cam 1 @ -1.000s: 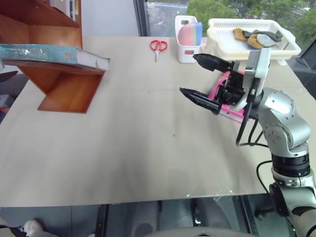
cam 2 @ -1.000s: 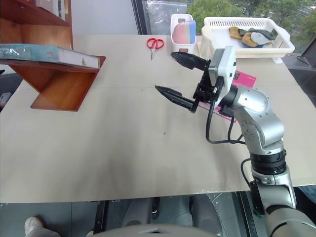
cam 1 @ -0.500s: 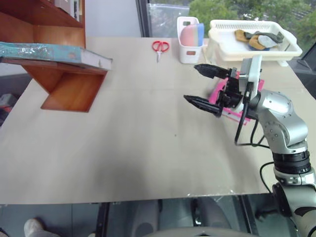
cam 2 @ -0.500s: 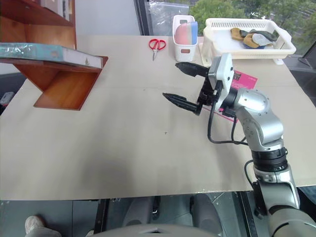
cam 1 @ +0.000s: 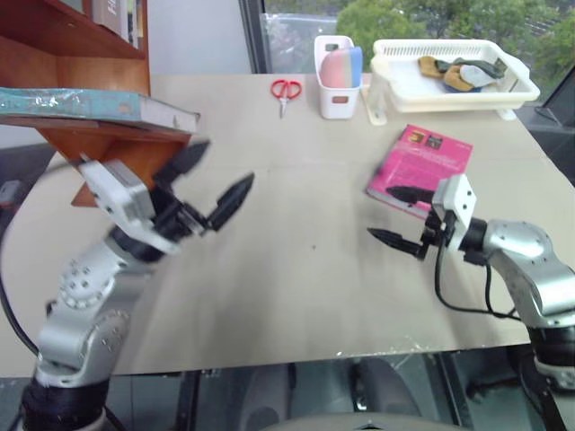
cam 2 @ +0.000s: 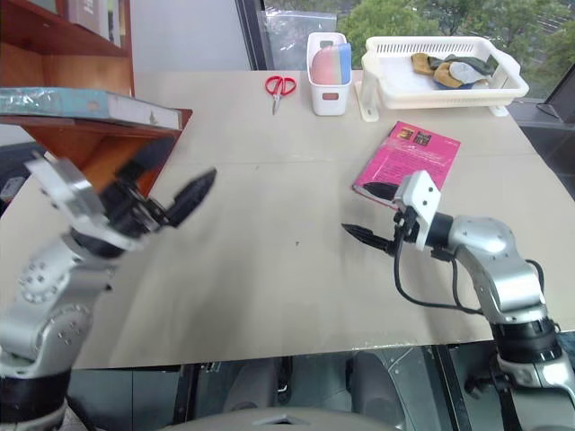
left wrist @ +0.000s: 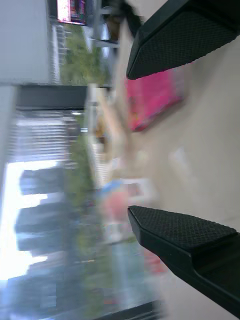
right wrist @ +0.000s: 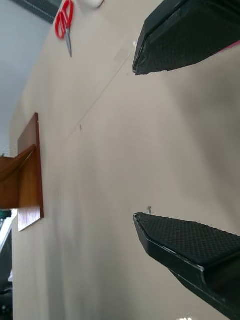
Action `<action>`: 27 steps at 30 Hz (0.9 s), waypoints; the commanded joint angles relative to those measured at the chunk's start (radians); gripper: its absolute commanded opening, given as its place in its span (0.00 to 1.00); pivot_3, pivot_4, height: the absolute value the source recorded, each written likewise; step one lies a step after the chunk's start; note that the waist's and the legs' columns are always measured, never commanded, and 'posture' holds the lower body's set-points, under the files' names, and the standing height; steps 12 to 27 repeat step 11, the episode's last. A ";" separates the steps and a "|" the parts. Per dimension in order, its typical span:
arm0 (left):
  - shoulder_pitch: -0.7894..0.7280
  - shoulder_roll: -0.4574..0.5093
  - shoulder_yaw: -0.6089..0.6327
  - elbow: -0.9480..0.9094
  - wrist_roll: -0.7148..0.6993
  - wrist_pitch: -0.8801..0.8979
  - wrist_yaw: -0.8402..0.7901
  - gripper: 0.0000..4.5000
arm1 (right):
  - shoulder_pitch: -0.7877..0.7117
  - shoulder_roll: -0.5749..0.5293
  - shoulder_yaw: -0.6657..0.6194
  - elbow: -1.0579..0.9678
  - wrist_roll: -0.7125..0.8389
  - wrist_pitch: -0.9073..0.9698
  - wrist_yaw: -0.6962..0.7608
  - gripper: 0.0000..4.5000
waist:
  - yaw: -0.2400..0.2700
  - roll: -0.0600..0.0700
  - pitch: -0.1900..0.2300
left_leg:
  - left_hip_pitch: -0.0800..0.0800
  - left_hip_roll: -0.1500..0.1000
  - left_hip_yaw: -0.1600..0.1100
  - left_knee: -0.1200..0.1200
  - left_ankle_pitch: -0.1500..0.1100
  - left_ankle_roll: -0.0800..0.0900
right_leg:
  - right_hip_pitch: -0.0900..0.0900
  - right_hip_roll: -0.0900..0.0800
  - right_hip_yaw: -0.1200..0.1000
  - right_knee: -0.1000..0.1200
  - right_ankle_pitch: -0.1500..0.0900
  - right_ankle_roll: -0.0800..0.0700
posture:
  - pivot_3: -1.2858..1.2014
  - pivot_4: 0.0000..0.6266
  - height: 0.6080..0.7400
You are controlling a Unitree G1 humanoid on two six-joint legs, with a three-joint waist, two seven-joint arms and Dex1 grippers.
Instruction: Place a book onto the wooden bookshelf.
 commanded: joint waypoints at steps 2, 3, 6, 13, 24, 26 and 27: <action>0.065 0.022 0.046 0.105 0.092 -0.001 -0.083 0.96 | 0.121 -0.077 -0.096 -0.109 -0.010 0.010 -0.018 1.00 | 0.010 -0.002 0.000 | 0.000 0.000 0.001 0.000 0.000 0.000 | 0.000 0.000 0.001 -0.001 0.000 0.000 | 0.52 0.24 1.00; 0.075 0.029 0.064 0.123 0.094 0.000 -0.103 0.96 | 0.162 -0.102 -0.117 -0.125 -0.008 0.026 -0.013 1.00 | 0.010 -0.002 0.000 | 0.001 0.000 0.003 0.001 0.000 0.000 | -0.001 -0.001 0.001 -0.001 -0.002 -0.003 | 0.52 0.24 1.00; 0.102 0.055 0.100 0.159 0.113 0.013 -0.154 0.96 | 0.263 -0.163 -0.168 -0.155 -0.021 0.062 -0.021 1.00 | 0.013 -0.004 -0.001 | 0.001 0.000 0.004 0.001 0.000 0.000 | -0.001 -0.003 0.002 -0.003 -0.002 -0.004 | 0.52 0.24 1.00; 0.124 0.073 0.156 0.166 0.126 0.031 -0.208 0.96 | 0.339 -0.188 -0.241 -0.150 -0.025 0.093 -0.047 1.00 | 0.006 -0.005 -0.002 | 0.001 0.001 0.007 0.000 0.000 0.000 | -0.001 -0.003 0.004 -0.005 -0.002 -0.004 | 0.52 0.24 1.00; 0.124 0.073 0.156 0.166 0.126 0.031 -0.208 0.96 | 0.339 -0.188 -0.241 -0.150 -0.025 0.093 -0.047 1.00 | 0.006 -0.005 -0.002 | 0.001 0.001 0.007 0.000 0.000 0.000 | -0.001 -0.003 0.004 -0.005 -0.002 -0.004 | 0.52 0.24 1.00; 0.124 0.073 0.156 0.166 0.126 0.031 -0.208 0.96 | 0.339 -0.188 -0.241 -0.150 -0.025 0.093 -0.047 1.00 | 0.006 -0.005 -0.002 | 0.001 0.001 0.007 0.000 0.000 0.000 | -0.001 -0.003 0.004 -0.005 -0.002 -0.004 | 0.52 0.24 1.00; 0.124 0.073 0.156 0.166 0.126 0.031 -0.208 0.96 | 0.339 -0.188 -0.241 -0.150 -0.025 0.093 -0.047 1.00 | 0.006 -0.005 -0.002 | 0.001 0.001 0.007 0.000 0.000 0.000 | -0.001 -0.003 0.004 -0.005 -0.002 -0.004 | 0.52 0.24 1.00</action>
